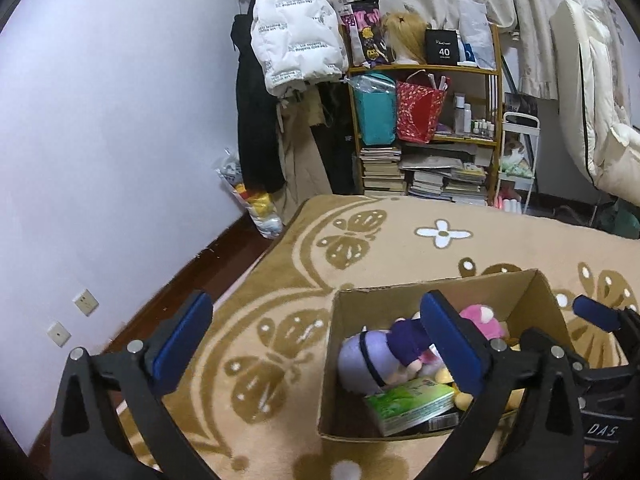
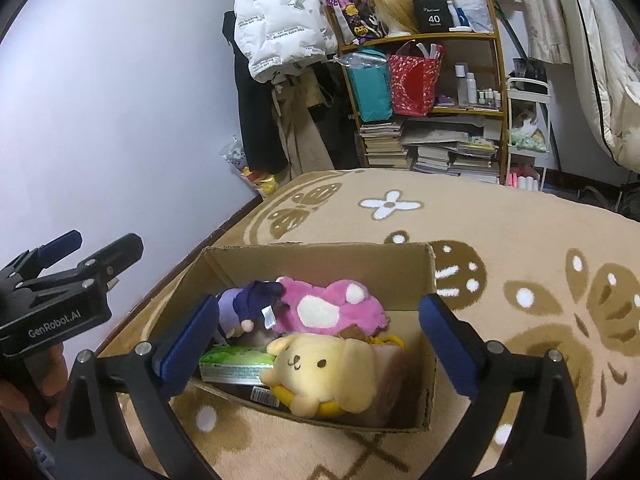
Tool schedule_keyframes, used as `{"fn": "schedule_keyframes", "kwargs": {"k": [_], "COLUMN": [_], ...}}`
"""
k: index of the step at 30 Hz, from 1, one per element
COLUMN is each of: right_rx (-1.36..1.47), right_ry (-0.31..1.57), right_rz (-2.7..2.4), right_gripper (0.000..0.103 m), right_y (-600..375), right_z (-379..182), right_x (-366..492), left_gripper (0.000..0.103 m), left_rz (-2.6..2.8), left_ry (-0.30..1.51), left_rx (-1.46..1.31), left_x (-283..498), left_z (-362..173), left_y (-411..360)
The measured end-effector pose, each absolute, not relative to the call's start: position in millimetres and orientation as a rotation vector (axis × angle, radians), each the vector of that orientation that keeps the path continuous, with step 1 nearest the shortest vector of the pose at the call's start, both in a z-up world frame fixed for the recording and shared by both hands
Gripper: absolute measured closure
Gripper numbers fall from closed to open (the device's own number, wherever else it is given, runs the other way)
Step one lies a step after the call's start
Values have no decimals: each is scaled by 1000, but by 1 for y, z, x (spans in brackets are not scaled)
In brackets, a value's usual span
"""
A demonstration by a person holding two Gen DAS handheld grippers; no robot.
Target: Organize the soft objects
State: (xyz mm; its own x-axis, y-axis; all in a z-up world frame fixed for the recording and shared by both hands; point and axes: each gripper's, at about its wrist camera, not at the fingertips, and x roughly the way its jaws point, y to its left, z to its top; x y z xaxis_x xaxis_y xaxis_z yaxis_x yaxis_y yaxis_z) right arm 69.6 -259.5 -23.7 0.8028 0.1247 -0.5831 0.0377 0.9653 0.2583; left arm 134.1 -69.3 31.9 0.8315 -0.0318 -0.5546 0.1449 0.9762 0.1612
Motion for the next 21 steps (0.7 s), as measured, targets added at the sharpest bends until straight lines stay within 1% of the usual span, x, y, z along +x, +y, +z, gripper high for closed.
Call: {"fn": "schedule_keyframes", "kwargs": {"k": [8, 21], "right_rx": [235, 207], "right_ry": [650, 574], "right_rz": [25, 26], "right_gripper": [0, 0], "right_y": [-253, -247], "right_z": [-15, 23], "right_x": [56, 12], "left_gripper": [0, 0], "left_rz": [-105, -94], "left_ry": [612, 580], "left_rx": [193, 152], "left_x": [123, 84], "left_z": [37, 62], "left_y": [-62, -44]}}
